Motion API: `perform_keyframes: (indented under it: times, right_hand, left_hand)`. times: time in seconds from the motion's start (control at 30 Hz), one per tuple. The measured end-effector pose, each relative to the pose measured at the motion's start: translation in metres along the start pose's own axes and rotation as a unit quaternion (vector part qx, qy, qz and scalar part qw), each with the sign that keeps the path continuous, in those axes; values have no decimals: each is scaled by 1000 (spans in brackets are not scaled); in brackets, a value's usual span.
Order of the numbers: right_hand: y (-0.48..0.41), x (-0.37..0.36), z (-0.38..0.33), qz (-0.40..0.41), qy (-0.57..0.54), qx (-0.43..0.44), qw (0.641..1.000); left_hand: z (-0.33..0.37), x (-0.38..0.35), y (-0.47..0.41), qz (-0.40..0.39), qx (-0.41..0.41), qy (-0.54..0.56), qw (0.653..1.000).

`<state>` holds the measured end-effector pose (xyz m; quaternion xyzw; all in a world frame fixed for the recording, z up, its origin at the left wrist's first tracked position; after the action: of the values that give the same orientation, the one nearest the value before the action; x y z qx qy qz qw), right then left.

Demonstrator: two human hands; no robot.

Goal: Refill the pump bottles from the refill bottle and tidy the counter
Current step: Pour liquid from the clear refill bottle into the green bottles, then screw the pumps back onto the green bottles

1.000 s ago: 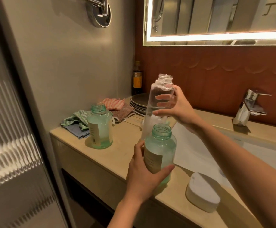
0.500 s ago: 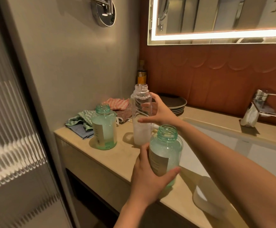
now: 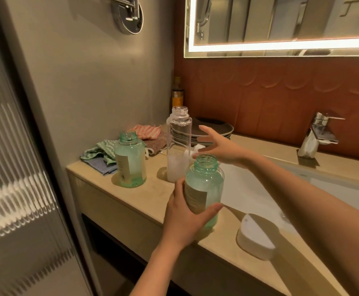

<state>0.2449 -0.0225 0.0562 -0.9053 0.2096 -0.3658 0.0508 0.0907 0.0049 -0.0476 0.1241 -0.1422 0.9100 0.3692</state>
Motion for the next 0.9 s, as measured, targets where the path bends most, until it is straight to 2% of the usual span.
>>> perform_keyframes:
  times: [0.17, 0.3, 0.5, 0.6, 0.73, 0.83, 0.9]
  right_hand:
    - [47, 22, -12, -57, 163, 14, 985]
    - [83, 28, -30, -105, 246, 14, 963]
    - [122, 10, -49, -273, 332, -89, 898]
    - [135, -2, -43, -324, 350, -149, 866]
    - [143, -19, -32, -342, 404, -147, 836]
    - [142, -25, -27, -330, 416, -129, 838]
    - [136, -17, -30, -318, 415, -121, 844]
  left_hand:
    - [1, 0, 1, -6, 0, 10, 1000]
    - [1, 0, 1, -11, -9, 19, 1000]
    - [3, 0, 2, -11, -25, 34, 999]
    - [1, -1, 1, -13, -29, 37, 999]
    - [2, 1, -2, -28, -36, 53, 998]
    - [1, 7, -3, -38, -40, 133, 990]
    - [1, 17, -5, -12, -38, 171, 985]
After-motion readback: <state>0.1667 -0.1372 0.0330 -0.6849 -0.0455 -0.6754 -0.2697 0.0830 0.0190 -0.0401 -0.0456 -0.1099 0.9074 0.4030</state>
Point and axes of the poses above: each hand's wrist, its own y-axis away from the middle knuckle, its own x-axis out of the back of the hand, z = x × y, the point moved 4 cm from there along -y, towards the middle knuckle, and after that the axes turned 12 degrees about x, right-handed, at the moved point
